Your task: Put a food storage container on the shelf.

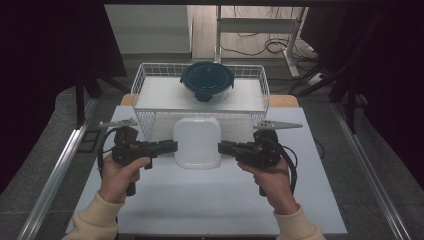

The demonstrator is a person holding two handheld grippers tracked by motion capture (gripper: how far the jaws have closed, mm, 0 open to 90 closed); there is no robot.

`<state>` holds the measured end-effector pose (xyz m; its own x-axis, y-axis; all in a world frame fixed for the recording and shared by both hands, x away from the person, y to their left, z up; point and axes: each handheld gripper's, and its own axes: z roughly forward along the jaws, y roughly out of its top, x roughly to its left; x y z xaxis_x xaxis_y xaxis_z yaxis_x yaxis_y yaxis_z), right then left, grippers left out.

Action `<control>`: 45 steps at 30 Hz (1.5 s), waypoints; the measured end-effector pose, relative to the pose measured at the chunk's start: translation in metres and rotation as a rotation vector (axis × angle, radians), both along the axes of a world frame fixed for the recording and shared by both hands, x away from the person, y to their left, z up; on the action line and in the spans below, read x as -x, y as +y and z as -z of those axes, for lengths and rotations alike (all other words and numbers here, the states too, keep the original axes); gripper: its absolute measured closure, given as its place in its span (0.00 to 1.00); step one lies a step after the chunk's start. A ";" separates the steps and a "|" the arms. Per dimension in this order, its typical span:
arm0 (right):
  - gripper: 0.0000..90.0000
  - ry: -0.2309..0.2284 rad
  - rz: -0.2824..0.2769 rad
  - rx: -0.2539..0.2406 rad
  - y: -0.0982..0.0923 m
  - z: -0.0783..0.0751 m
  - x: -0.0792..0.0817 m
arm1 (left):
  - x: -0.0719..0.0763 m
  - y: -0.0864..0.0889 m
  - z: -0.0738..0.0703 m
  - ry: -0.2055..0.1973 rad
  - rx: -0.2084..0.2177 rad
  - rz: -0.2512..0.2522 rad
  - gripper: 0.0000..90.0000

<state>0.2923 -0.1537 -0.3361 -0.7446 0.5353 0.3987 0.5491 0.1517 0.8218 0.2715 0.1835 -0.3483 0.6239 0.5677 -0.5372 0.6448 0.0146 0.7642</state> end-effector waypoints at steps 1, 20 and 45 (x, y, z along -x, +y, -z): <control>0.89 -0.002 -0.001 -0.003 0.000 -0.004 -0.001 | -0.001 0.001 -0.005 -0.005 -0.001 0.001 0.88; 0.89 -0.071 0.003 -0.045 0.004 -0.077 -0.027 | -0.034 0.006 -0.076 -0.083 0.001 -0.002 0.88; 0.90 0.022 0.027 -0.057 0.000 -0.112 -0.129 | -0.141 0.000 -0.114 -0.019 -0.018 0.000 0.88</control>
<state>0.4215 -0.1539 -0.2245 -0.7211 0.5311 0.4449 0.5701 0.0900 0.8167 0.4122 0.1833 -0.2346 0.6340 0.5773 -0.5146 0.6300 0.0005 0.7766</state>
